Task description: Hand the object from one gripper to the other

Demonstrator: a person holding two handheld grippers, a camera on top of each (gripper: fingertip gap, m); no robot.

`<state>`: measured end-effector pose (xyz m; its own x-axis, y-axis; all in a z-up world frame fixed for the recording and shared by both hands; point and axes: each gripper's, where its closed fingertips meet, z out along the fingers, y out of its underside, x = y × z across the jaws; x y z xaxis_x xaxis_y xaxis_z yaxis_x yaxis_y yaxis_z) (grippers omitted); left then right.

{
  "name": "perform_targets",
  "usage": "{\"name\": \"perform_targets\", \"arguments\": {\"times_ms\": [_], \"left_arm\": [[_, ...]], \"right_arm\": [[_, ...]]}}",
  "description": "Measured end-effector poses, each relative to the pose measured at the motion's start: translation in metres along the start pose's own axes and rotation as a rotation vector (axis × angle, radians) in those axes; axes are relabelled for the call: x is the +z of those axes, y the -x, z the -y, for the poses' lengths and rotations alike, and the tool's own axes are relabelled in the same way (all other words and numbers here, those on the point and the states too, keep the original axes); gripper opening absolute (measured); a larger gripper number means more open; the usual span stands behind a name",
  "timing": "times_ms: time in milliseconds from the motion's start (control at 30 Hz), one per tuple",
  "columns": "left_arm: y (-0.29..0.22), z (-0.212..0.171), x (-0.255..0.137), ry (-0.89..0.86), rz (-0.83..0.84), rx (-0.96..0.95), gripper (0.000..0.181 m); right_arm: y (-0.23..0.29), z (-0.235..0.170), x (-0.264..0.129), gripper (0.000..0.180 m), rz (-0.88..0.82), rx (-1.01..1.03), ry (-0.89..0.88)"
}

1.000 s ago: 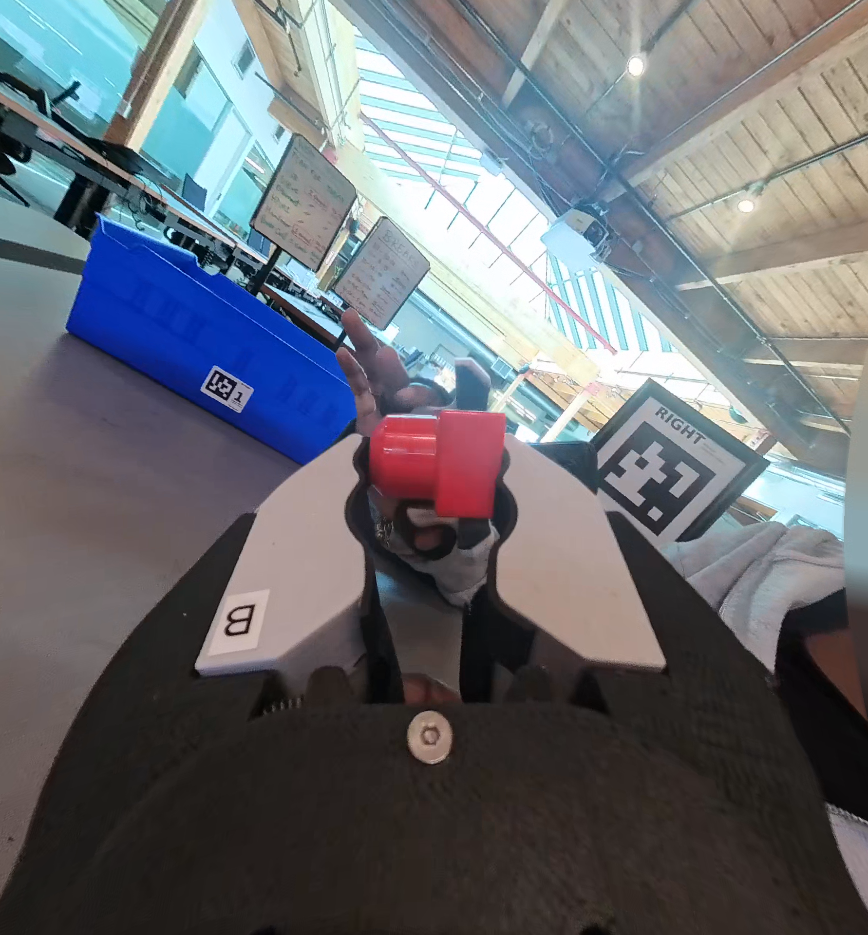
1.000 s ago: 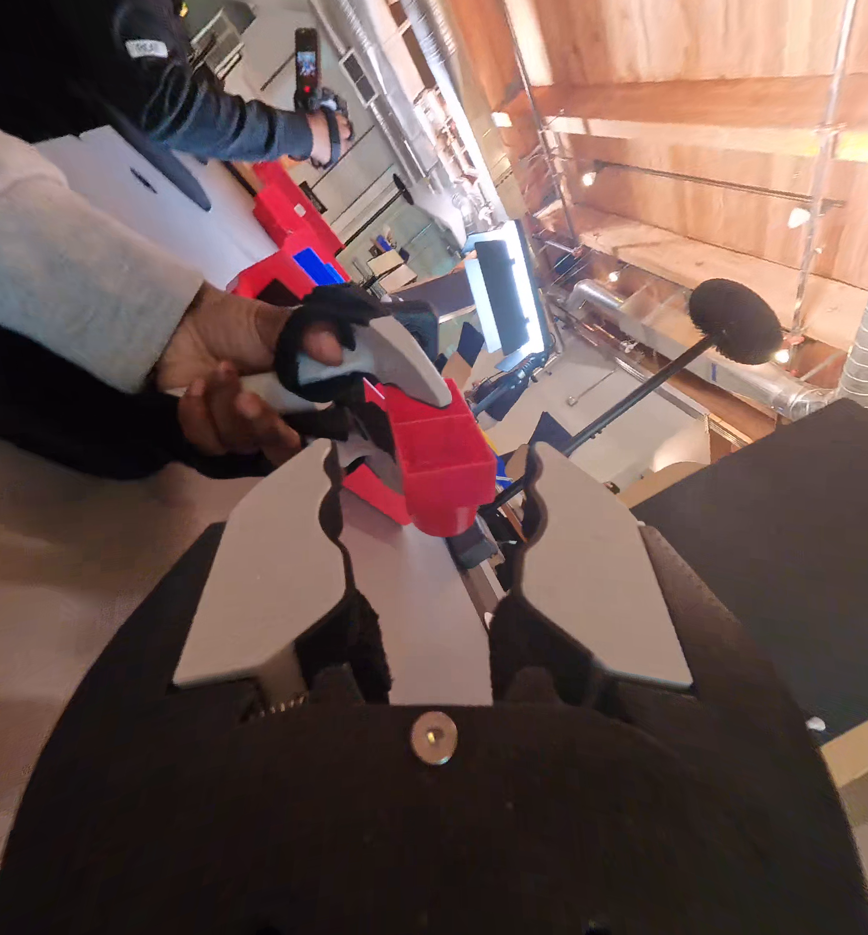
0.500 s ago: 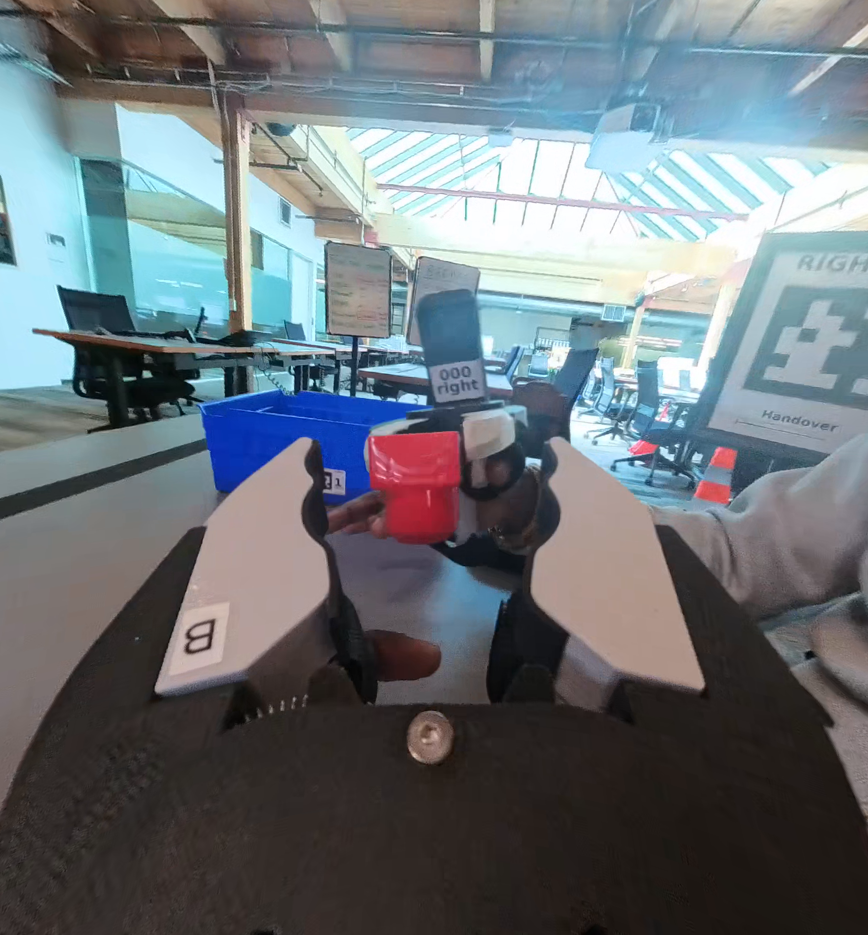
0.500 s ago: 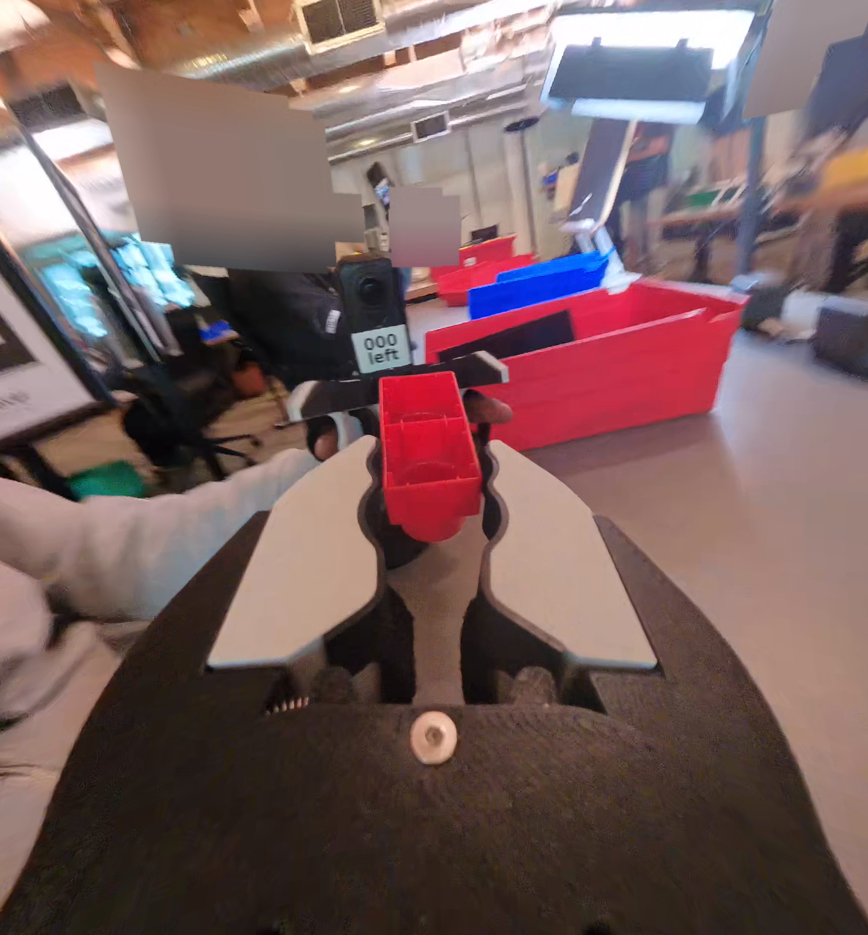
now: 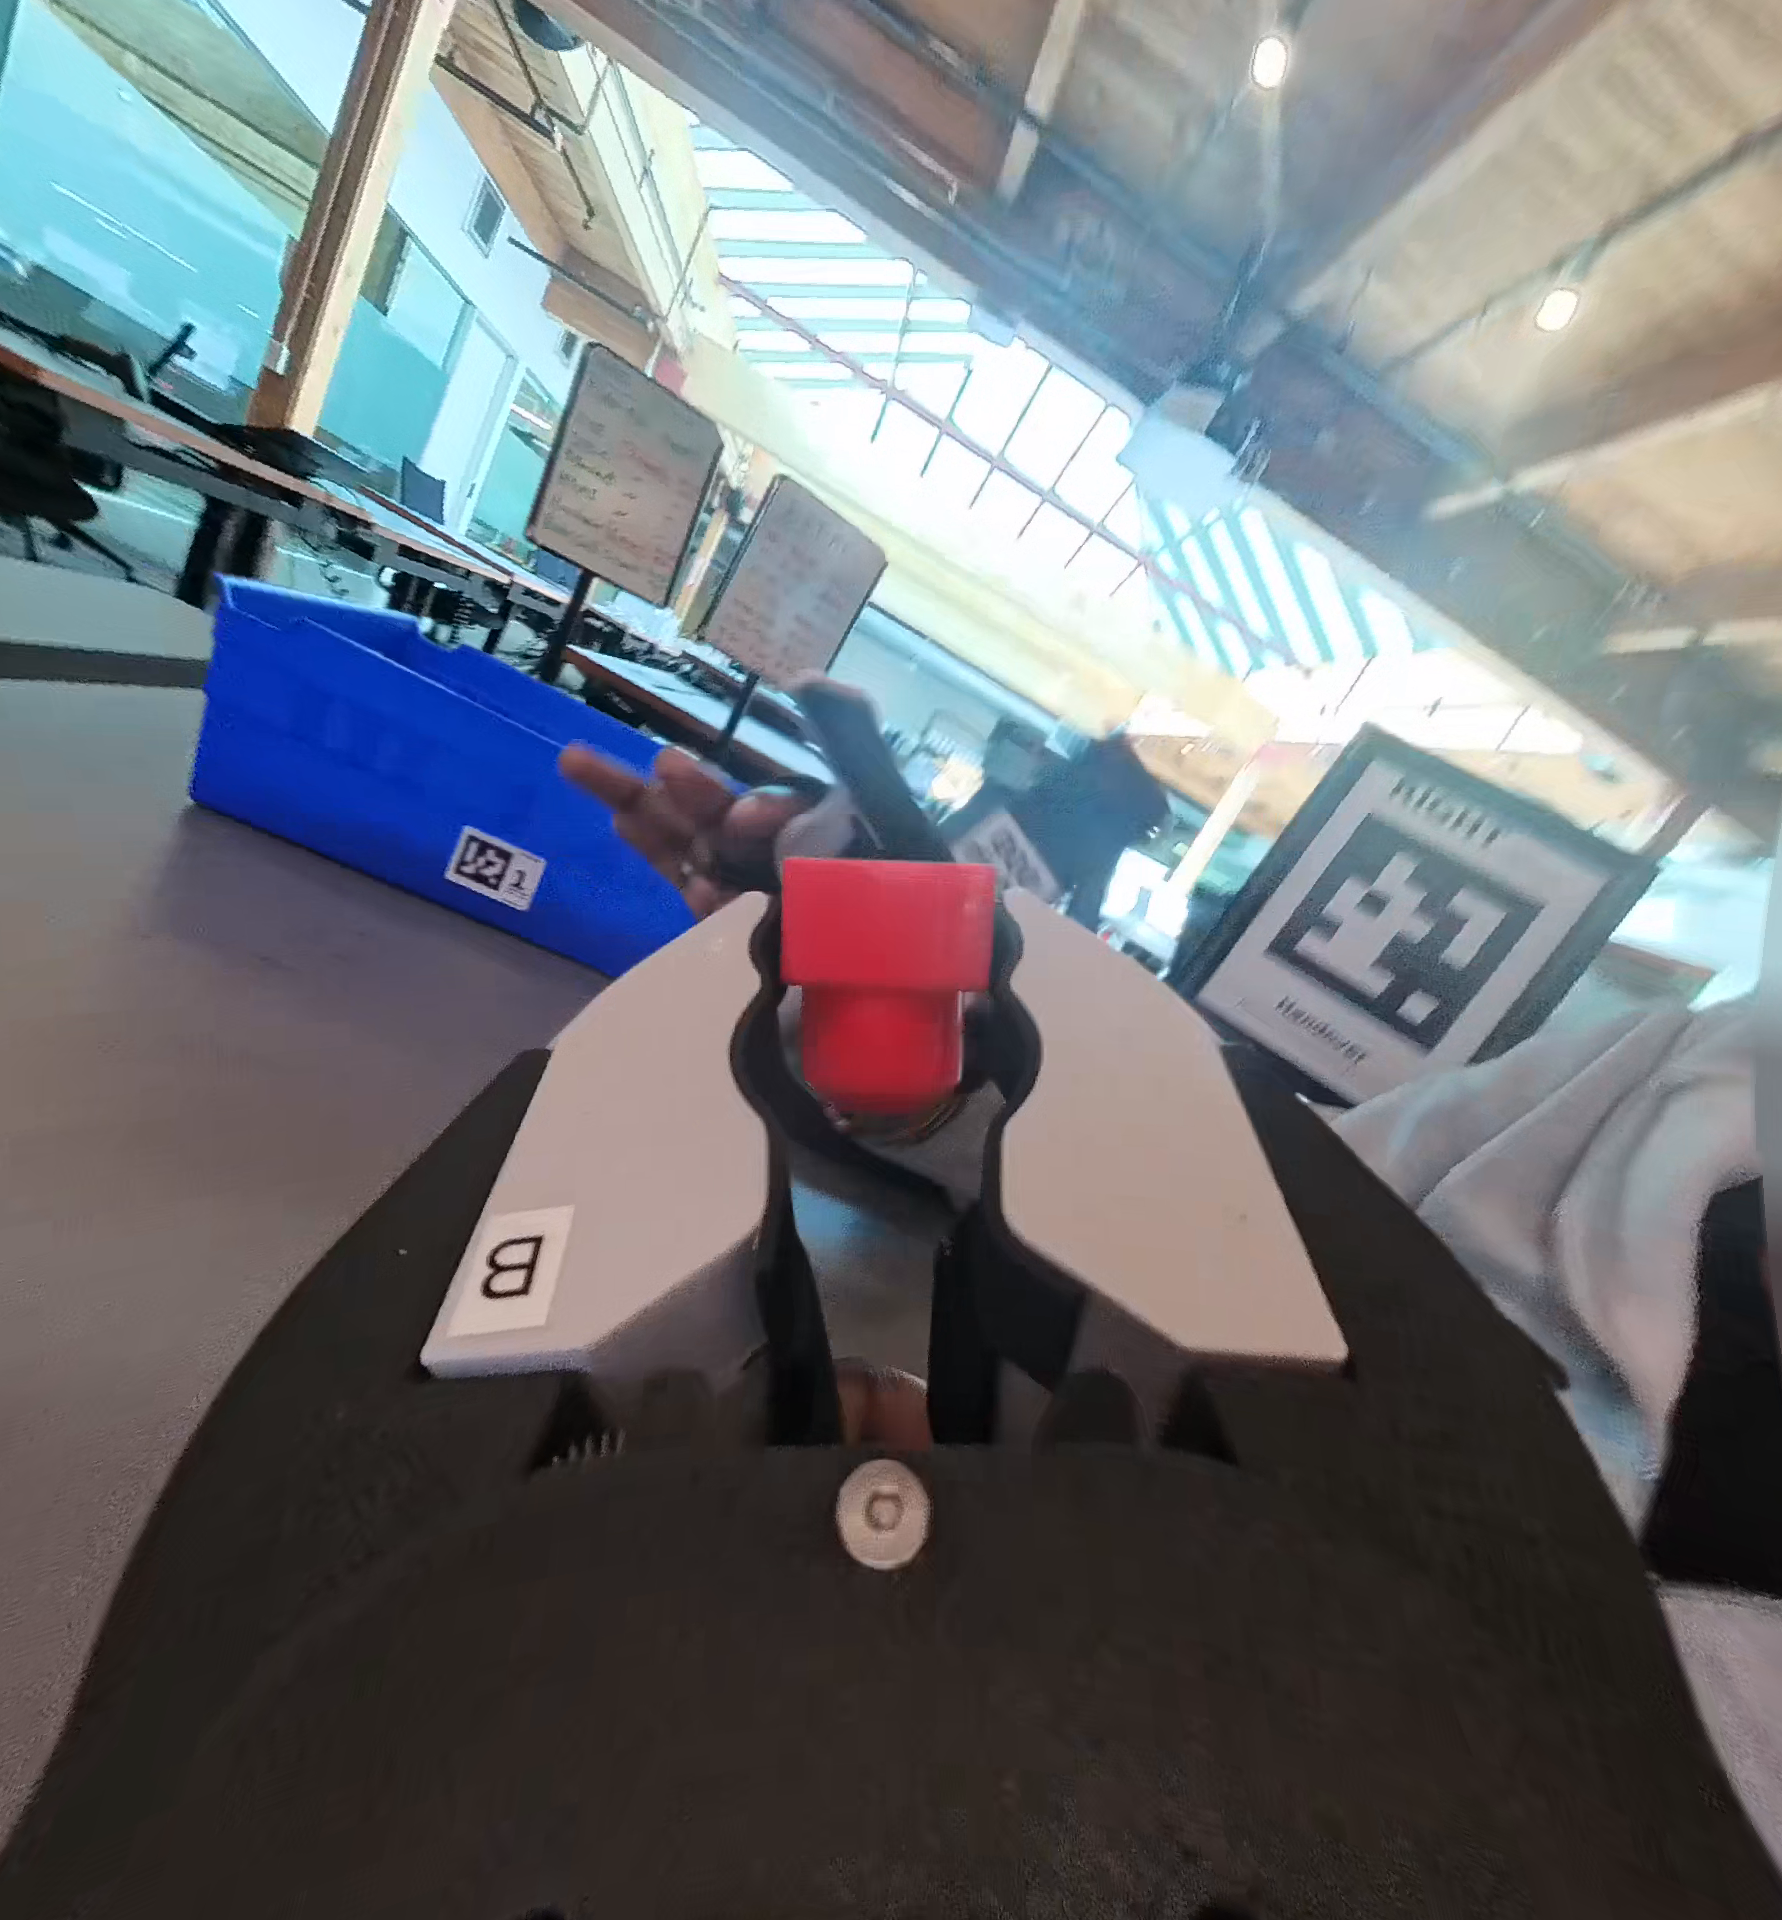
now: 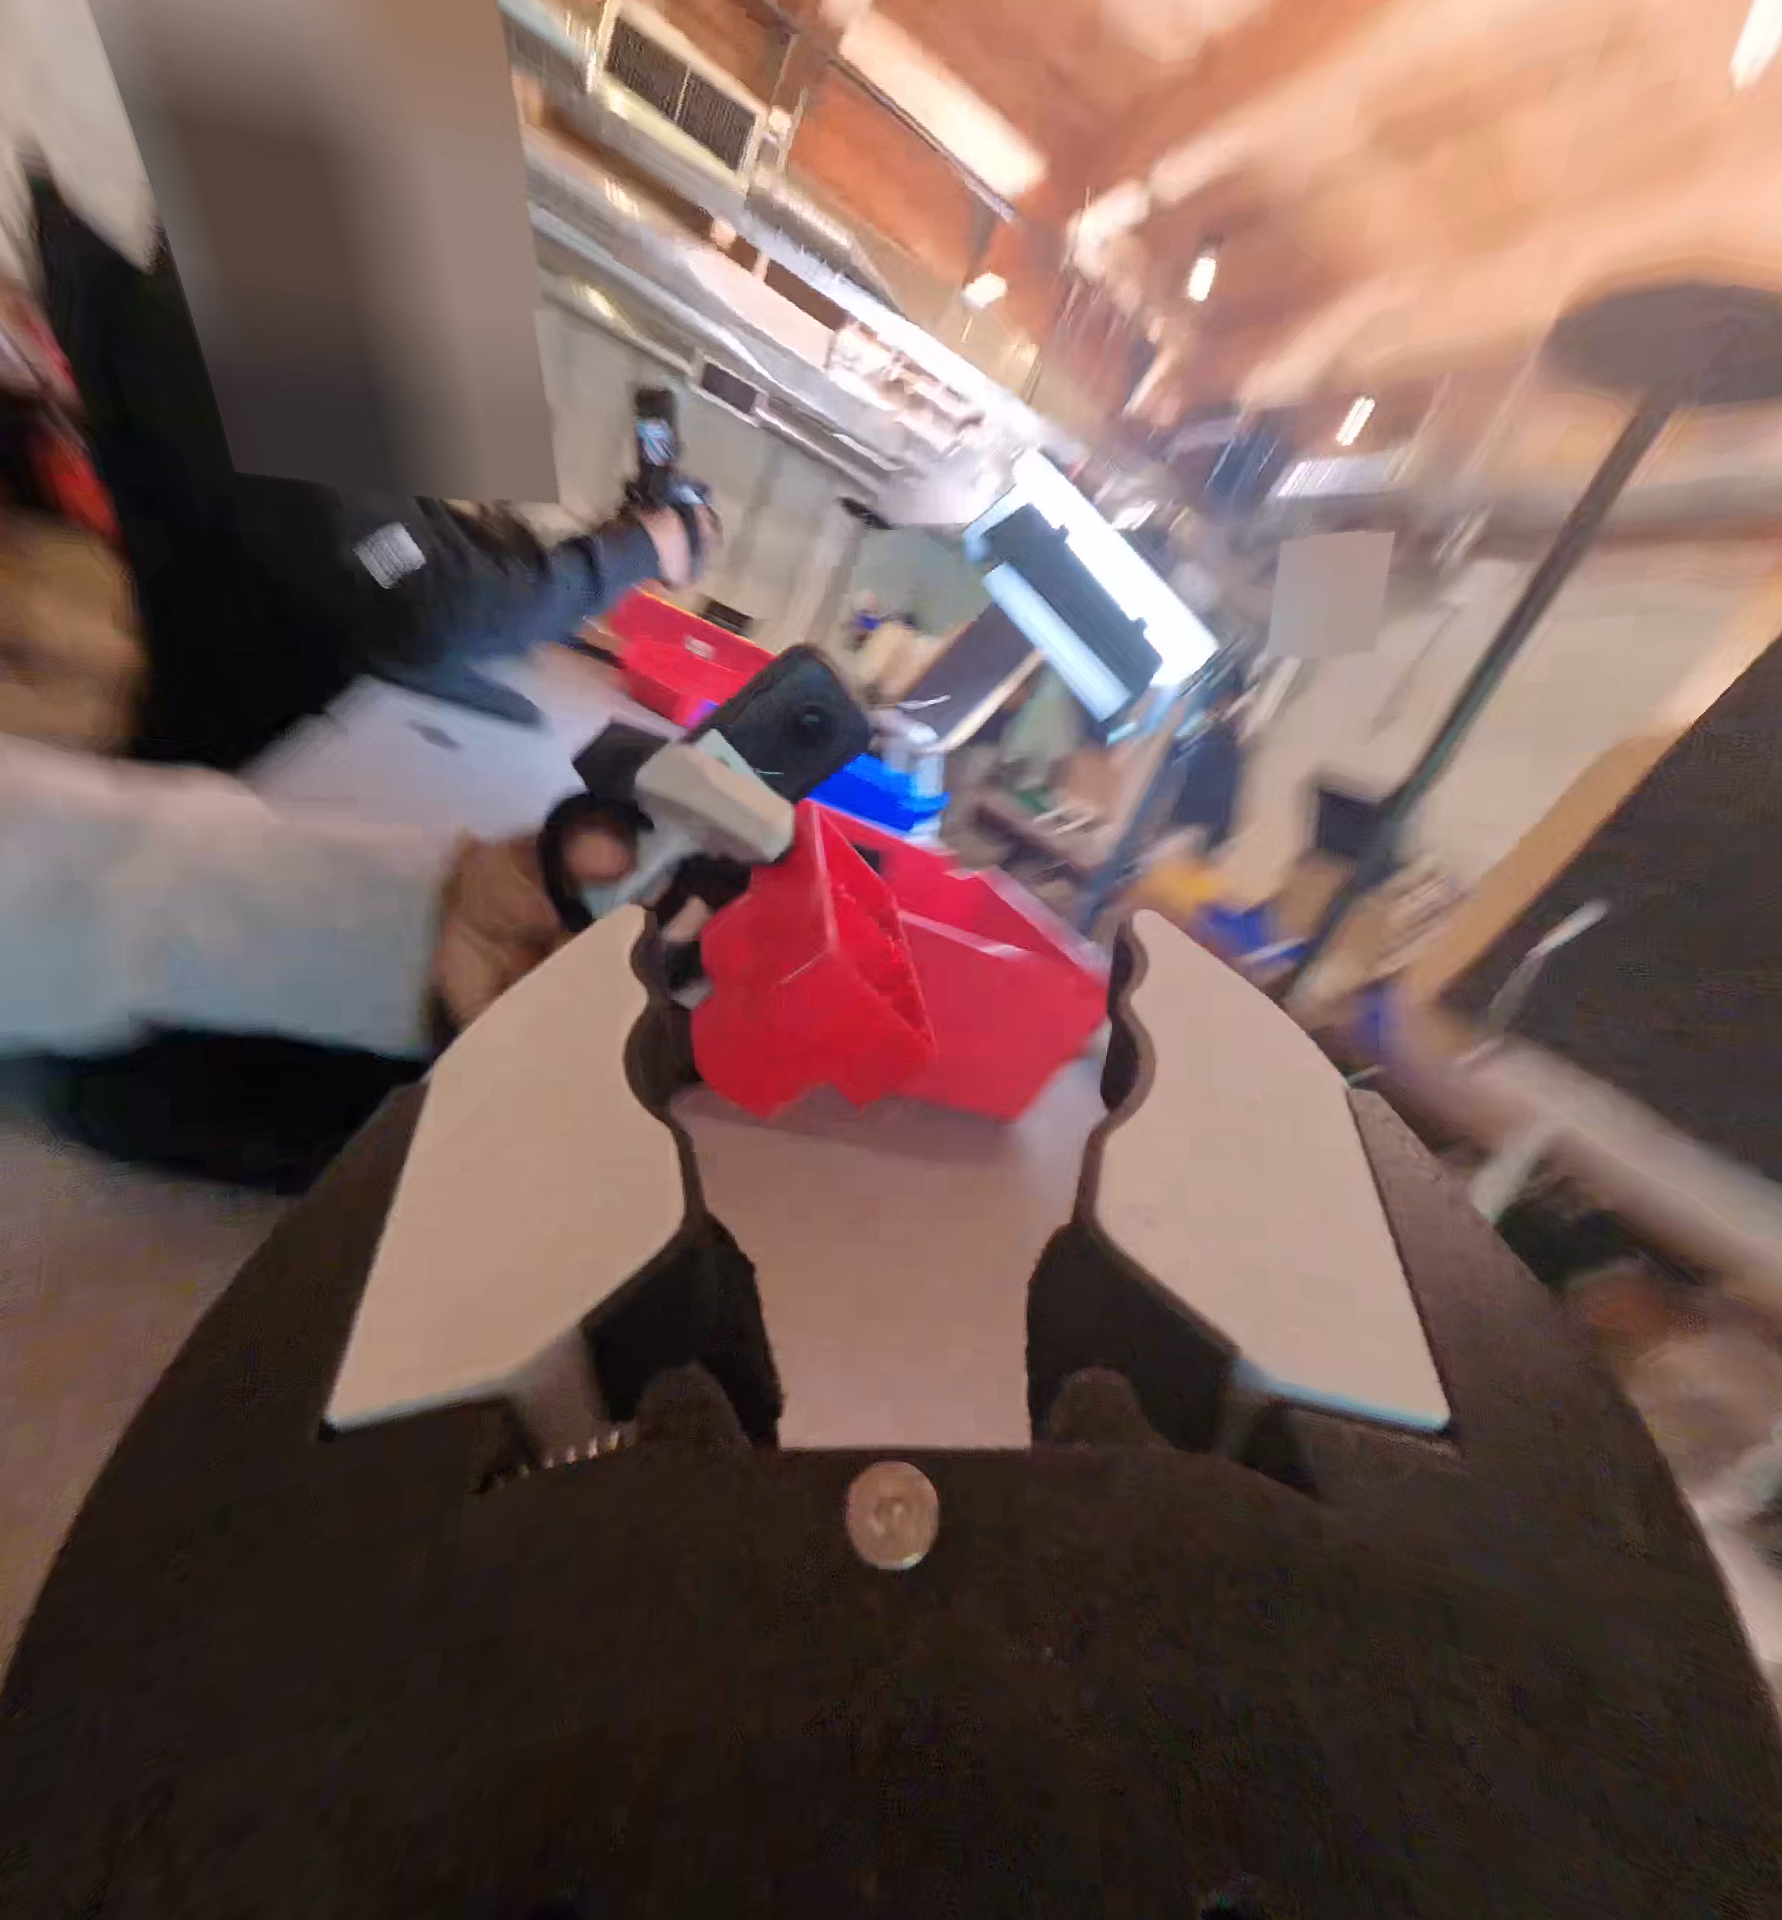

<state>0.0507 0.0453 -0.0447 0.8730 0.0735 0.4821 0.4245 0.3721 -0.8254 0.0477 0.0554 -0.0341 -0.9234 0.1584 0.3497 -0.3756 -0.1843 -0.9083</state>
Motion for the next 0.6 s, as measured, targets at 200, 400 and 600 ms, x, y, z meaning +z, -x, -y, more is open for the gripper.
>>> {"name": "perform_targets", "arguments": {"times_ms": [200, 400, 600], "left_arm": [[0.001, -0.003, 0.0, 0.008, -0.026, -0.094, 0.036], [-0.001, -0.007, 0.003, 0.033, -0.034, -0.088, 0.043], [-0.016, 0.011, 0.002, -0.081, 0.03, 0.371, 0.082]], "right_arm": [[0.022, -0.018, 0.01, 0.081, -0.039, -0.621, 0.129], [0.02, -0.023, 0.01, 0.046, -0.05, -0.711, 0.175], [0.004, -0.011, 0.003, 0.045, 0.012, 0.049, 0.106]]}}
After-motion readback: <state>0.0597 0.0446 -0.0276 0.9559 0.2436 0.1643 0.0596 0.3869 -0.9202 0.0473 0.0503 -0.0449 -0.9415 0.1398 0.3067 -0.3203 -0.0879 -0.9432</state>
